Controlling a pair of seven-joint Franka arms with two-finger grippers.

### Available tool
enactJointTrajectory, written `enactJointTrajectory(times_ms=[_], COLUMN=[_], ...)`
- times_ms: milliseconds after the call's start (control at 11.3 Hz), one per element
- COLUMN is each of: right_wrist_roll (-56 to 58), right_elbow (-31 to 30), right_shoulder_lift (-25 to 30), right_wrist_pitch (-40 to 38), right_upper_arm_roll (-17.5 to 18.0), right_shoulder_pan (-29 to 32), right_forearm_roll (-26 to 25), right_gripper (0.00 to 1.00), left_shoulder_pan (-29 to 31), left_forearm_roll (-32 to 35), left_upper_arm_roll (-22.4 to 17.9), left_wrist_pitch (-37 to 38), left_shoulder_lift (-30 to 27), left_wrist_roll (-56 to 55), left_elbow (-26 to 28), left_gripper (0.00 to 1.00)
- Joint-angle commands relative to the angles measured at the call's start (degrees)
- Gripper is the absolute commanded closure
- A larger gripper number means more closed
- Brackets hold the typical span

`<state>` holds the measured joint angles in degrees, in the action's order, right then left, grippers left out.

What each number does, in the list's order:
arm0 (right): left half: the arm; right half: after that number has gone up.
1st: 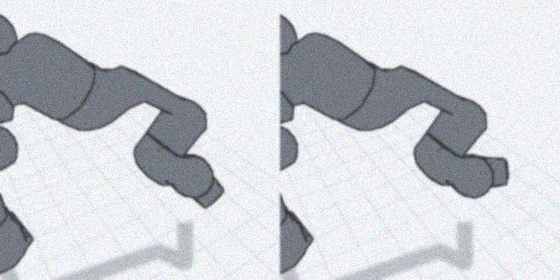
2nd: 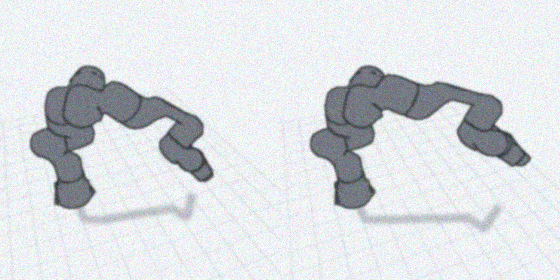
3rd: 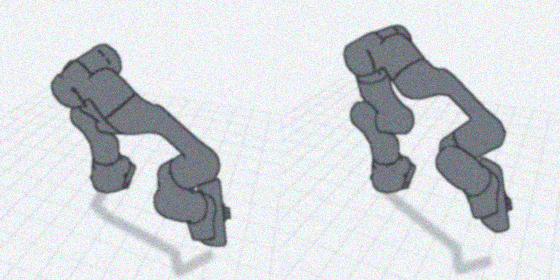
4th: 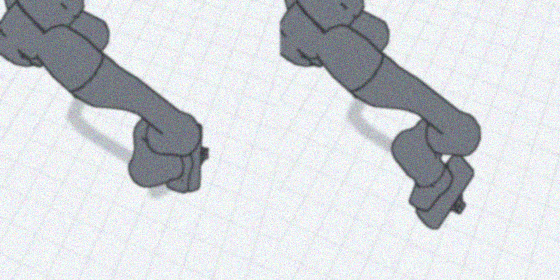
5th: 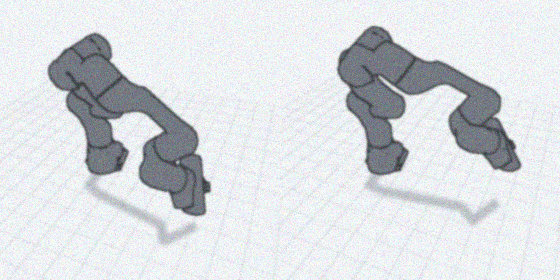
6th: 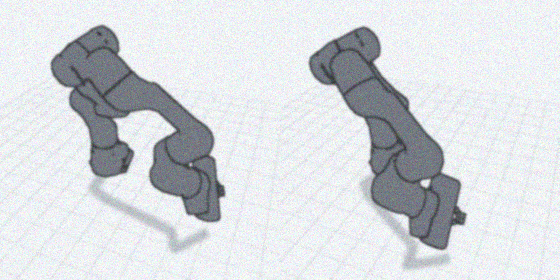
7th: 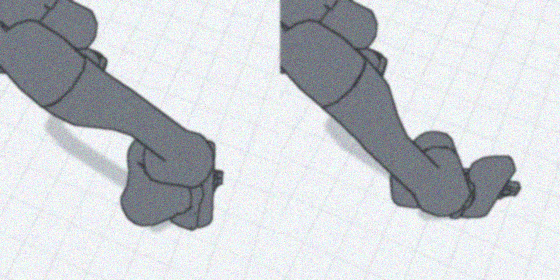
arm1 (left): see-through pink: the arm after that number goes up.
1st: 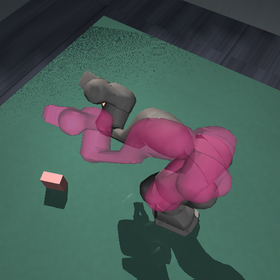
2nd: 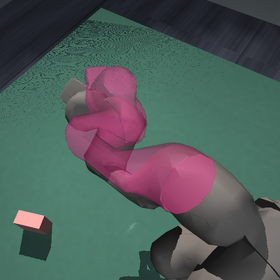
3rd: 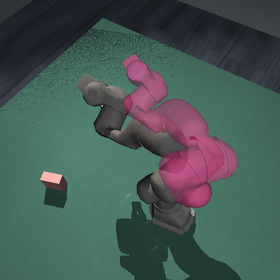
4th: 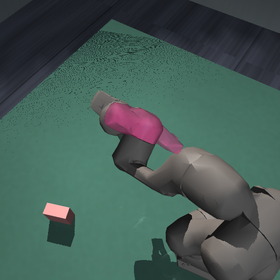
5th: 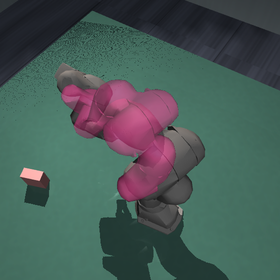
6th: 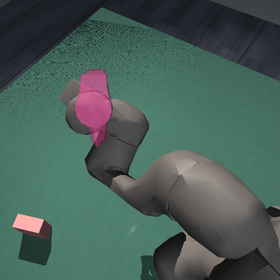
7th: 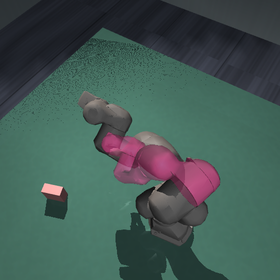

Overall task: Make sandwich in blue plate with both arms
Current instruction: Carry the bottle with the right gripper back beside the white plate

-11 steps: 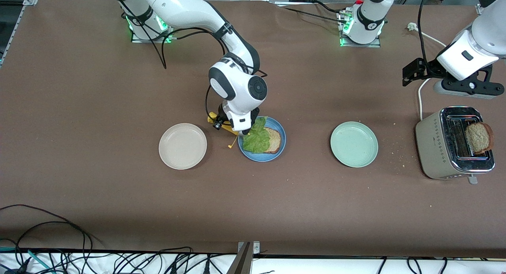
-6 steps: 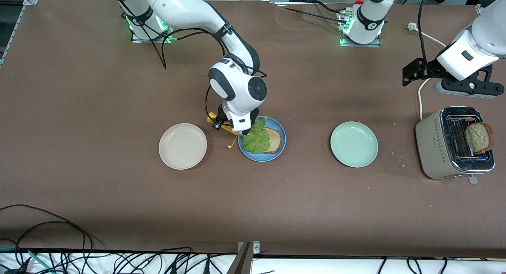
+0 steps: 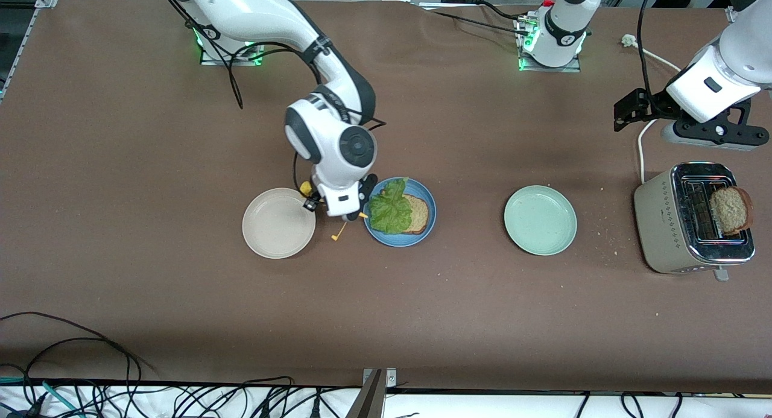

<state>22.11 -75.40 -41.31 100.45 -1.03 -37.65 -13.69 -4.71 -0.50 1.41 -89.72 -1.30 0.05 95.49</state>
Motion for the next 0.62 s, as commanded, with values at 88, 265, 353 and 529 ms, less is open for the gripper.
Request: enactJointTrajectory(times_ms=[88,265,353,529], right_wrist_roll=[18.4,28.8,33.6,42.6], right_elbow=[-0.6,-0.5,-0.5,-0.5], right_shoulder_lift=[4.3,4.4,4.4,4.0], right_wrist_pitch=[-0.9,-1.0,-1.0,-1.1], right_upper_arm_roll=[1.7,3.4,3.8,3.8], right_shoulder_pan=[12.1,19.6,22.2,27.6], right_forearm_roll=[11.2,16.1,18.6,24.7], right_gripper=[1.0,1.0,1.0,1.0], left_shoulder_pan=[-0.2,-0.2,-0.2,-0.2], left_forearm_roll=[0.8,0.8,0.8,0.8], left_upper_arm_roll=[-0.1,-0.1,-0.1,-0.1], left_wrist_pitch=[0.8,0.8,0.8,0.8], left_shoulder_lift=[0.1,0.1,0.1,0.1], left_wrist_roll=[0.5,0.5,0.5,0.4], left_elbow=[-0.8,-0.7,-0.7,-0.7], left_gripper=[0.0,0.0,0.0,0.0])
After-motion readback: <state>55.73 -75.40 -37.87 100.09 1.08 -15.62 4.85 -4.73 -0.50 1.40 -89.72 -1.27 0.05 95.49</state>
